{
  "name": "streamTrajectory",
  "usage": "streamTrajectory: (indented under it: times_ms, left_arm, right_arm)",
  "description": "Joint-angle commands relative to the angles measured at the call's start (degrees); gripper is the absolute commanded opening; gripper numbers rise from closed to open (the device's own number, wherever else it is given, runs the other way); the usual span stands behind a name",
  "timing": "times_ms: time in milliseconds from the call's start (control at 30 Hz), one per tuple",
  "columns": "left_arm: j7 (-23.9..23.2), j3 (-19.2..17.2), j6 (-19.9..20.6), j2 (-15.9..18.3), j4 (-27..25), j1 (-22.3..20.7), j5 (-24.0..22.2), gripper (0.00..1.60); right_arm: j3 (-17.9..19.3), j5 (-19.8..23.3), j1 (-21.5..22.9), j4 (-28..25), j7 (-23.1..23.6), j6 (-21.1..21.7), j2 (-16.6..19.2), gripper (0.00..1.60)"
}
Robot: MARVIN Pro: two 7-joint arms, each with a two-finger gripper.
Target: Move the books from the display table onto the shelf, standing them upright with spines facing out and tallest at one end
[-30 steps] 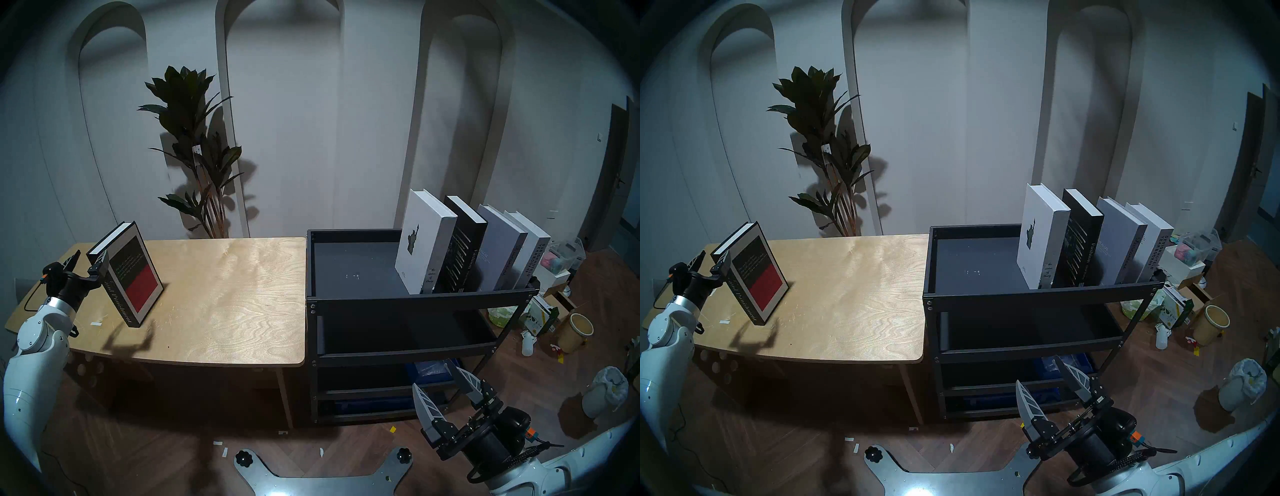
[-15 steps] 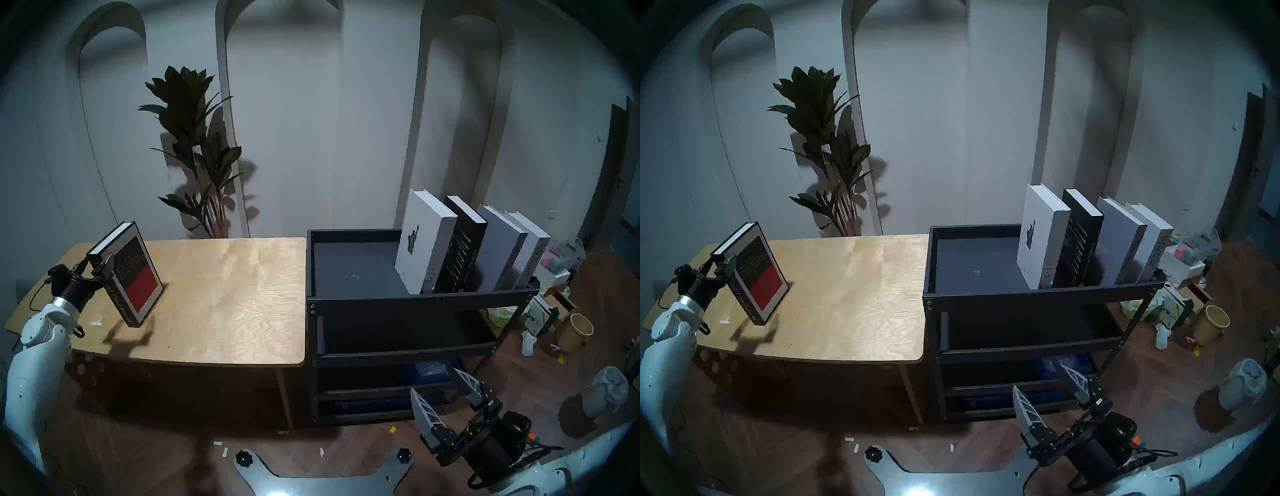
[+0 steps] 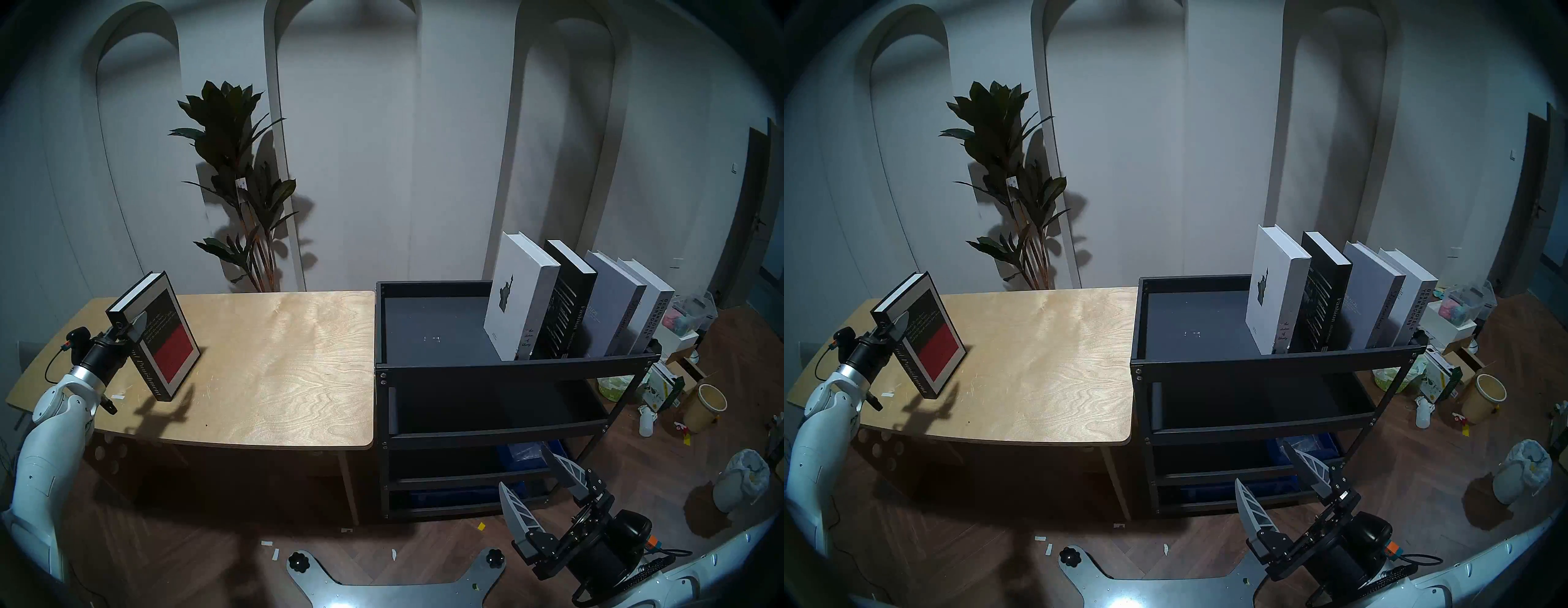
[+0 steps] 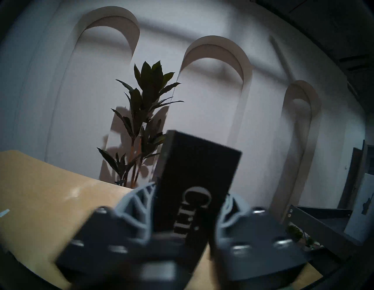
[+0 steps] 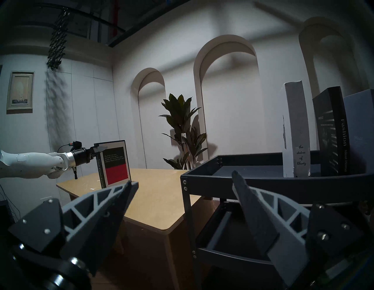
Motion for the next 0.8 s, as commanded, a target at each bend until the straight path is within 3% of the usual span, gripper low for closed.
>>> streamTrajectory:
  times_ms: [0,200,300,567,767]
  left_arm:
    - [-3.9,1.4,-6.28,1.25,-1.46,-2.69,3.83,0.0]
    - [-2.95,2.2,-11.41,3.79,-6.8,-3.3,9.43,0.0]
    - [-2.69,2.61,-12.09,4.34,-8.86,-5.53,11.2,0.0]
    - [-1.56,3.8,-11.43,3.89,-15.23,-9.81,13.46,0.0]
    - [-0.46,6.77,-9.81,1.49,-20.01,-12.7,13.77,0.0]
  right_arm:
    - [-0.3,-2.19,-1.61,-0.43,-5.84,-0.3,-0.68,1.6]
    - [-0.99,-2.3,-2.32,0.17,-3.82,-0.3,-1.74,1.6]
    - [-1.33,-2.37,-2.52,0.55,-2.96,-0.3,-2.5,1.6]
    - [-2.11,-2.36,-2.76,2.26,-1.92,-0.3,-3.16,1.6]
    - [-2.58,-2.36,-2.9,3.69,-1.55,-0.3,-2.42,1.6]
